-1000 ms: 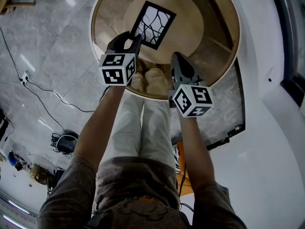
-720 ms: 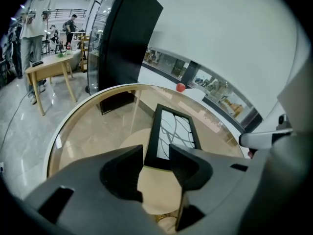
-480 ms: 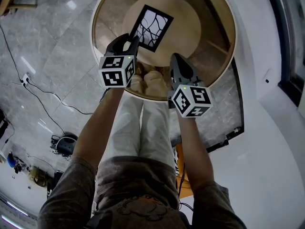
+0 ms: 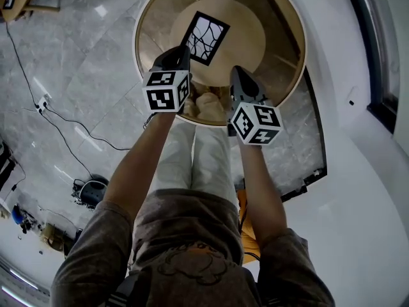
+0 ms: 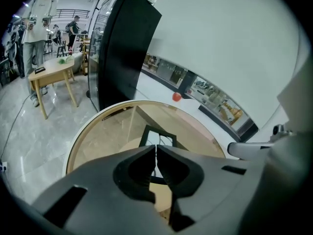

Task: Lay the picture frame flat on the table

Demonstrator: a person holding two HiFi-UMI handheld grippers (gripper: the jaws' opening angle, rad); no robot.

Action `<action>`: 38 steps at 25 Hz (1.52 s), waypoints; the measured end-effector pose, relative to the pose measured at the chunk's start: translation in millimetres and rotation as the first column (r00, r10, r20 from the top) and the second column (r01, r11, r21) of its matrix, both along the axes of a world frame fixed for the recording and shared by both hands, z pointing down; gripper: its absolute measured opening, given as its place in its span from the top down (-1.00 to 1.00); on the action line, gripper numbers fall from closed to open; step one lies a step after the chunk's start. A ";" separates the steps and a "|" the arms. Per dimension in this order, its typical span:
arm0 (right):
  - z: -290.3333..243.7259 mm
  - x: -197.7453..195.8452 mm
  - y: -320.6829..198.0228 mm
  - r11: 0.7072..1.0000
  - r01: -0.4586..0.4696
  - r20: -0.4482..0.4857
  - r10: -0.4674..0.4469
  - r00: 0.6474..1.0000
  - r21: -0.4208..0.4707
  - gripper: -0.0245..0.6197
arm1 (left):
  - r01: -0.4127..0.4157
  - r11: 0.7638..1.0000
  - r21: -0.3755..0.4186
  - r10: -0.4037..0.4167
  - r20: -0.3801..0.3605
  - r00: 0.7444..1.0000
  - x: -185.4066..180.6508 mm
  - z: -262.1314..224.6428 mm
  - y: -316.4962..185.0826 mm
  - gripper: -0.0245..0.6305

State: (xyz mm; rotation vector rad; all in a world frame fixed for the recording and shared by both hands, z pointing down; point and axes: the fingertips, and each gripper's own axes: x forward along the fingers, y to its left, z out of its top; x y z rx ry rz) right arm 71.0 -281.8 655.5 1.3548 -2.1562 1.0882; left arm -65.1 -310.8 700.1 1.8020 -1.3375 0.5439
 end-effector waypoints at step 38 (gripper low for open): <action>-367.6 -5.8 71.3 0.921 0.125 0.098 -0.173 0.980 0.370 0.87 | -0.234 0.888 0.396 0.291 -0.090 0.953 18.2 -411.7 89.2 0.87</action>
